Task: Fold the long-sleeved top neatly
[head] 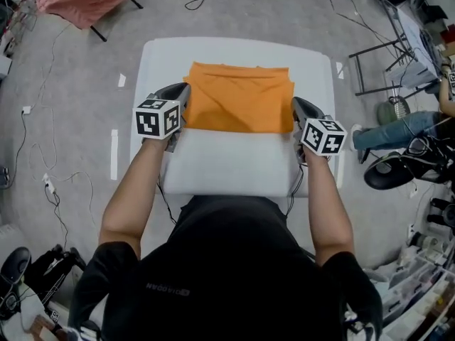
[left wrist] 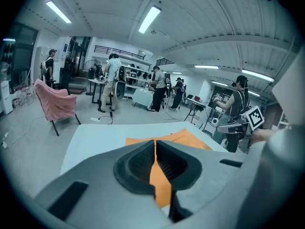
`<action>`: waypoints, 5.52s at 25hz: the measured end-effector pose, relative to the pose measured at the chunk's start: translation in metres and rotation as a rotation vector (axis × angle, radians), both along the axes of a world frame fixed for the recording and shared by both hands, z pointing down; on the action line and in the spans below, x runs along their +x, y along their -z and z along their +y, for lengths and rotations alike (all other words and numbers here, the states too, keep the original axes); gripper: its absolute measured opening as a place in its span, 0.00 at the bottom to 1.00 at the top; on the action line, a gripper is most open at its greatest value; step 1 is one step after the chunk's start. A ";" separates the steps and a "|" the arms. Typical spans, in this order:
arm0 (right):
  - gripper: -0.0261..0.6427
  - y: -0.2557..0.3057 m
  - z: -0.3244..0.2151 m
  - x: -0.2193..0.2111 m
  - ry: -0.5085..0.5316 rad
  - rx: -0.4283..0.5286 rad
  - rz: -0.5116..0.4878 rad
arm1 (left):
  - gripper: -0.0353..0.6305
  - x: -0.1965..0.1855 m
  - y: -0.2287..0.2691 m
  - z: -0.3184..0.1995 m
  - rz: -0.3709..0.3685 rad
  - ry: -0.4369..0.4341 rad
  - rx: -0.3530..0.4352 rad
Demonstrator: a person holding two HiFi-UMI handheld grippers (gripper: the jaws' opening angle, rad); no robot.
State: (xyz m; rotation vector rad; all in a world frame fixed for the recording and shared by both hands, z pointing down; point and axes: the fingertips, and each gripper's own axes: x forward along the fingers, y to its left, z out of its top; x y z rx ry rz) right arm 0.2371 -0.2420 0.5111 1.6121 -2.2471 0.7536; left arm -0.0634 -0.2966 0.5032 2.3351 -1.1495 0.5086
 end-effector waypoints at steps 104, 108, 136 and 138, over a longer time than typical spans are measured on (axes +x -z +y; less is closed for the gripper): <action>0.11 0.030 -0.050 -0.037 -0.036 -0.146 0.015 | 0.07 -0.031 -0.014 0.135 0.019 -0.015 -0.035; 0.11 0.030 -0.051 -0.078 -0.023 -0.144 0.052 | 0.07 -0.044 -0.015 0.139 0.023 -0.011 -0.036; 0.28 -0.040 -0.005 -0.294 0.255 -0.114 0.127 | 0.07 -0.110 -0.024 0.167 0.029 0.025 -0.067; 0.23 -0.024 0.007 -0.280 0.292 -0.011 0.127 | 0.07 -0.105 -0.020 0.163 0.031 0.010 -0.054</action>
